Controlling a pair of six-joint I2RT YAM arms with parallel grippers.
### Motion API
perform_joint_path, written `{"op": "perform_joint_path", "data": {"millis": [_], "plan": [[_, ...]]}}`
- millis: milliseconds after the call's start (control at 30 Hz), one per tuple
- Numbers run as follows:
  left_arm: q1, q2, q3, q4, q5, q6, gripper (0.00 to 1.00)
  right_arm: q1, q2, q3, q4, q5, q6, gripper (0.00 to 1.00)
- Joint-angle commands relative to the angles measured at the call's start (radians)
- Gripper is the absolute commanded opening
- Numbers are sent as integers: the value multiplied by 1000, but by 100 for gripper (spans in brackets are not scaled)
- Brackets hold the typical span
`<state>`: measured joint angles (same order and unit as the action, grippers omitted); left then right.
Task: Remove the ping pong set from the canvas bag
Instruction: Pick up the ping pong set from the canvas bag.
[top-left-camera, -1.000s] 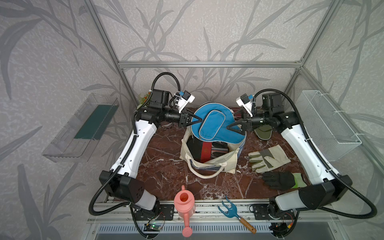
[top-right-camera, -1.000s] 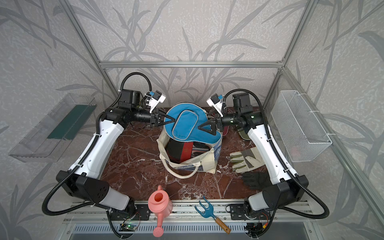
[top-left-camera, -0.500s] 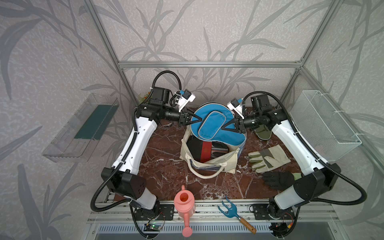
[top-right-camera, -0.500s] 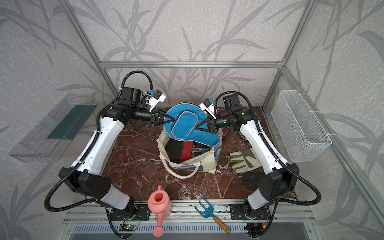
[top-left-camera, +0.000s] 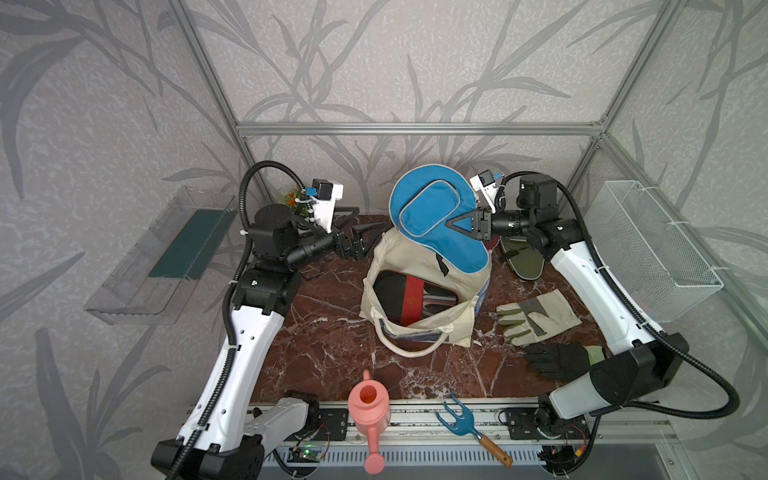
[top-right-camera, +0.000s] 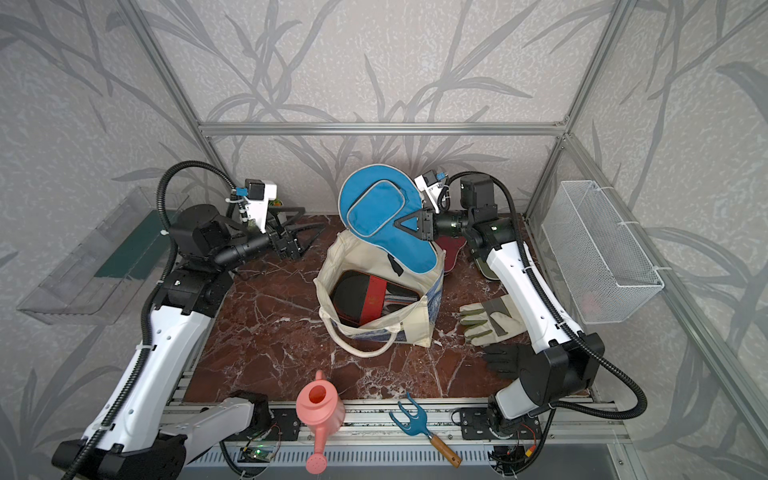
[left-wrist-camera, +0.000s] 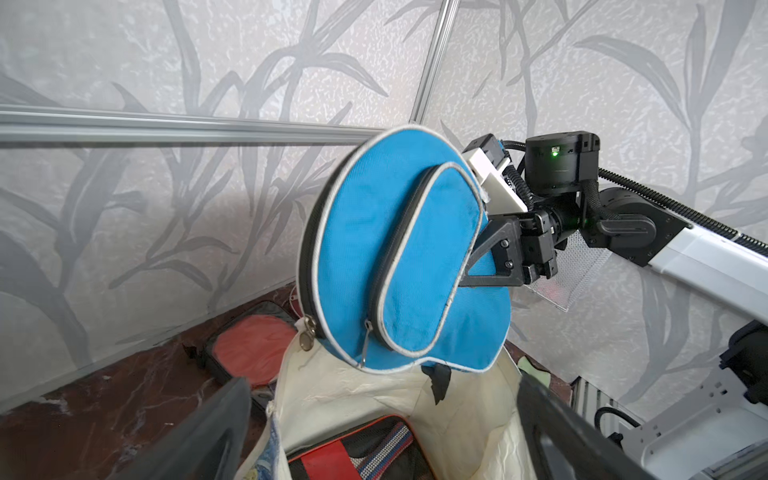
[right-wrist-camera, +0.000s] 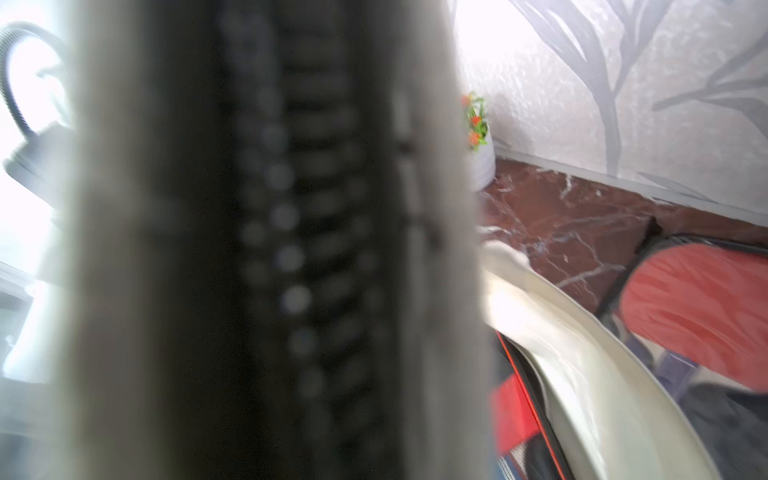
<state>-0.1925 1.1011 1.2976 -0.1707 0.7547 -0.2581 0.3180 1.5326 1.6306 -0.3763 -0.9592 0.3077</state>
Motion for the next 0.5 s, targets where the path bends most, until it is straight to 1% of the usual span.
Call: {"op": "perform_joint_path", "data": {"millis": [0,167,333,467], "plan": [[-43,25,-74,181,-69,-157,99,53,-40,-8,273,-22,177,0],[-93,59,-98,263,-99,-208,99,130,-25,-23,381,-3,254,0],[-108,65,-107,300,-137,-208,99,168,-43,-99,578,-29,376,0],[-108,76,-138,438,-83,-275,99,193,-28,-115,616,-22,401,0]]}}
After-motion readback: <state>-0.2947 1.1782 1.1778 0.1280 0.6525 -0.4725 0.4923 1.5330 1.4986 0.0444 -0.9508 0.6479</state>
